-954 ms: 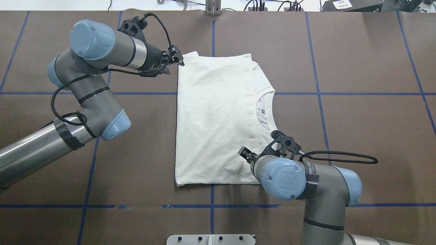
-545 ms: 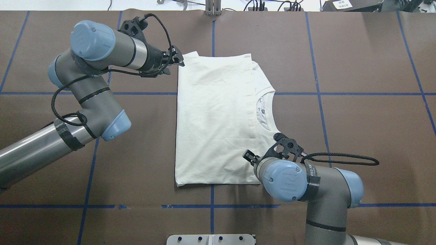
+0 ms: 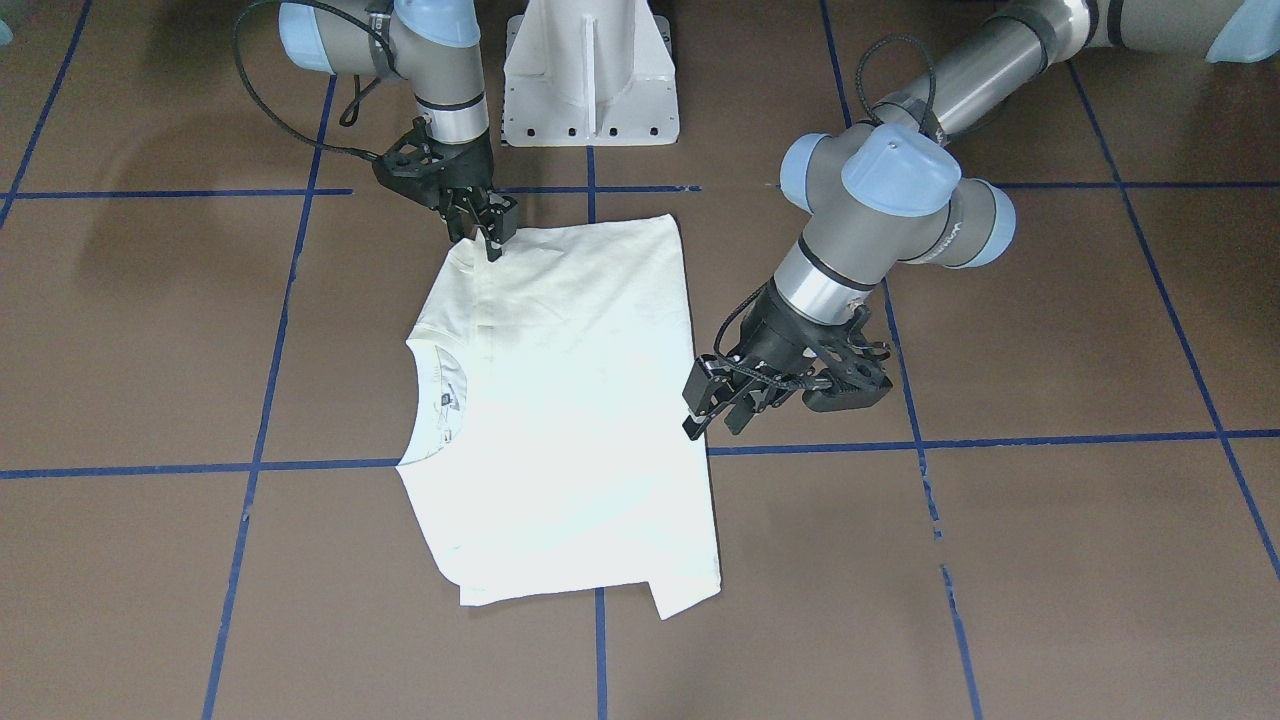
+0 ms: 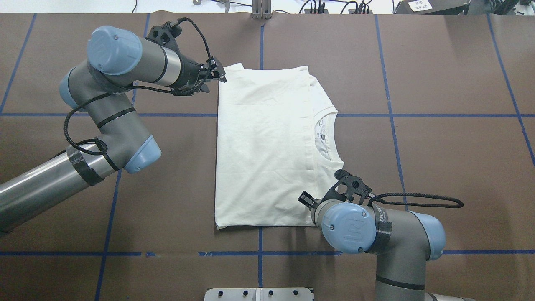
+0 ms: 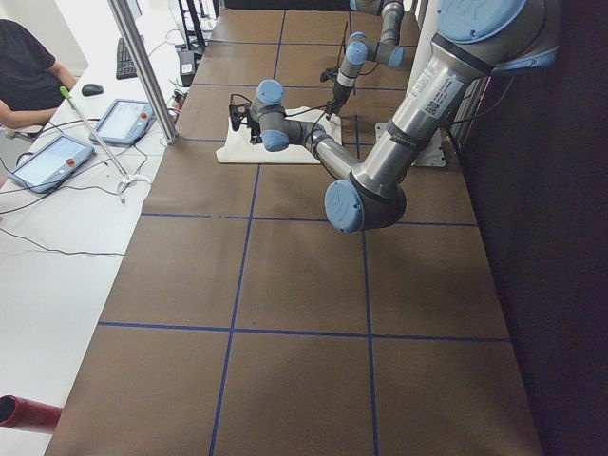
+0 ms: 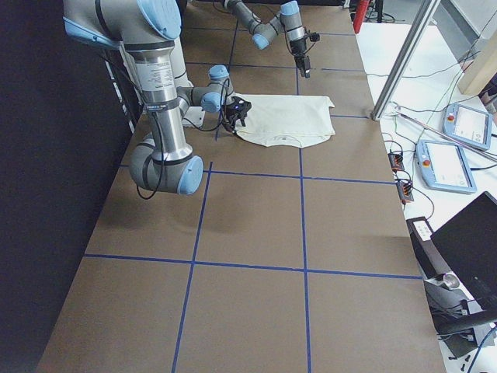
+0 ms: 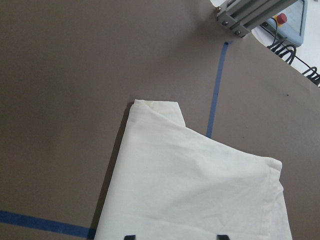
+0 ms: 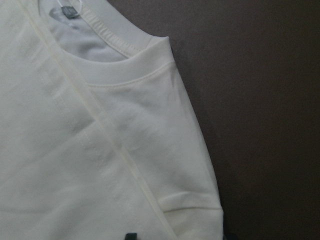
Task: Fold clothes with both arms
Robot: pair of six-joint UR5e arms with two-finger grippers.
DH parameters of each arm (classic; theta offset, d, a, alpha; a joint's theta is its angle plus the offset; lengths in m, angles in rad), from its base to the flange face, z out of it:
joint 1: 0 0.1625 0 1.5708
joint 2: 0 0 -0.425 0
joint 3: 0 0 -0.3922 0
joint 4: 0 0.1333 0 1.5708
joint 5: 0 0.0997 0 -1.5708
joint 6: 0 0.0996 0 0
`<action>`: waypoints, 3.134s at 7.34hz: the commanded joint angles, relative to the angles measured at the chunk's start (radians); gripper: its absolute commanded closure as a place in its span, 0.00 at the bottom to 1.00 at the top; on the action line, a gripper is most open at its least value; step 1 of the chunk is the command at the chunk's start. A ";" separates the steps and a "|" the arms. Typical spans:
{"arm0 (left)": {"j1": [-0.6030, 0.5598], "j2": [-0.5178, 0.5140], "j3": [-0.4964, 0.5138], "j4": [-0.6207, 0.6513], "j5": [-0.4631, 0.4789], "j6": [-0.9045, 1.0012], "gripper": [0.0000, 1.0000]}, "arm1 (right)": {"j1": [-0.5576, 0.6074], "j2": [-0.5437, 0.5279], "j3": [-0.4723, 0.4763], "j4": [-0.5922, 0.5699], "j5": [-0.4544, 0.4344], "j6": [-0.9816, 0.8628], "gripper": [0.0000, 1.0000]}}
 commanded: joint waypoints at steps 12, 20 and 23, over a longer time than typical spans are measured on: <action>0.465 0.228 -0.395 0.356 0.284 -0.392 0.38 | -0.001 -0.050 0.110 -0.022 0.070 0.012 1.00; 0.526 0.229 -0.411 0.462 0.284 -0.436 0.67 | -0.003 -0.048 0.109 -0.022 0.070 0.012 1.00; 0.545 0.227 -0.415 0.466 0.282 -0.436 1.00 | -0.003 -0.048 0.112 -0.022 0.070 0.012 1.00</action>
